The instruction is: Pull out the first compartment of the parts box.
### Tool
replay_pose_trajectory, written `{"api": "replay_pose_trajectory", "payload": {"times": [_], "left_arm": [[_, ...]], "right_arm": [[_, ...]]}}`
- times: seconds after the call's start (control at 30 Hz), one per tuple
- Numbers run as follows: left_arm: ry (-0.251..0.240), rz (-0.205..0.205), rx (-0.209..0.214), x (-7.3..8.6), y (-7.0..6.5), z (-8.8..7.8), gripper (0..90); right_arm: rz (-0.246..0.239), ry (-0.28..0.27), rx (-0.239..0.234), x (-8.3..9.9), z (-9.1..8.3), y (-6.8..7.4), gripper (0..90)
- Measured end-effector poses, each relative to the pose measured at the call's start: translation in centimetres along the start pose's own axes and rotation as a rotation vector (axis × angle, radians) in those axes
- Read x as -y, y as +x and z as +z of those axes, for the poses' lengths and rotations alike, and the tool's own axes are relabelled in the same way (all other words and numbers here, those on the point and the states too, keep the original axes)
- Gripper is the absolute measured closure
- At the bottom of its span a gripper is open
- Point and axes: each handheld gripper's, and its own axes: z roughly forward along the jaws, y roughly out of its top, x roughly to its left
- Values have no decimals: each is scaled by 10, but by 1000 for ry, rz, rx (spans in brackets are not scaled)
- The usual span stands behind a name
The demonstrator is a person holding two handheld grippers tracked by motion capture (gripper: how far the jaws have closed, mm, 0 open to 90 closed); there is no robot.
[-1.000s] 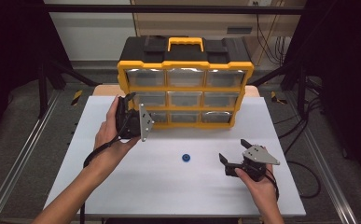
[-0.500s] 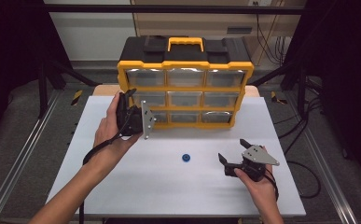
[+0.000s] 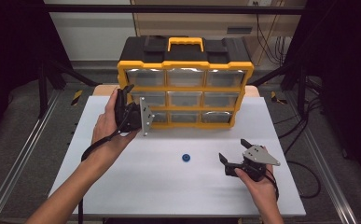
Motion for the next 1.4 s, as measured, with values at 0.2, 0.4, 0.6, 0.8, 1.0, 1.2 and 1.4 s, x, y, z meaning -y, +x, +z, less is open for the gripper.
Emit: {"api": "replay_pose_trajectory", "payload": {"times": [0.2,0.4,0.6,0.8,1.0,1.2,1.4], "left_arm": [[-2,10,-9,-4,2,0,174],[4,13,-17,-4,5,2,179],[-24,-15,-29,-1,3,7,186],[-27,-15,-47,-2,5,9,195],[1,43,-58,-3,5,8,202],[-2,37,-62,-4,3,11,203],[5,52,-60,-5,0,13,211]], "right_arm": [[3,1,-2,0,0,0,62],[5,0,-6,0,0,0,62],[5,0,-5,0,0,-1,62],[10,-4,-5,0,0,0,61],[11,-4,-6,0,0,-1,61],[19,-5,-7,0,-1,0,61],[16,-8,-7,-1,-1,-1,56]]}}
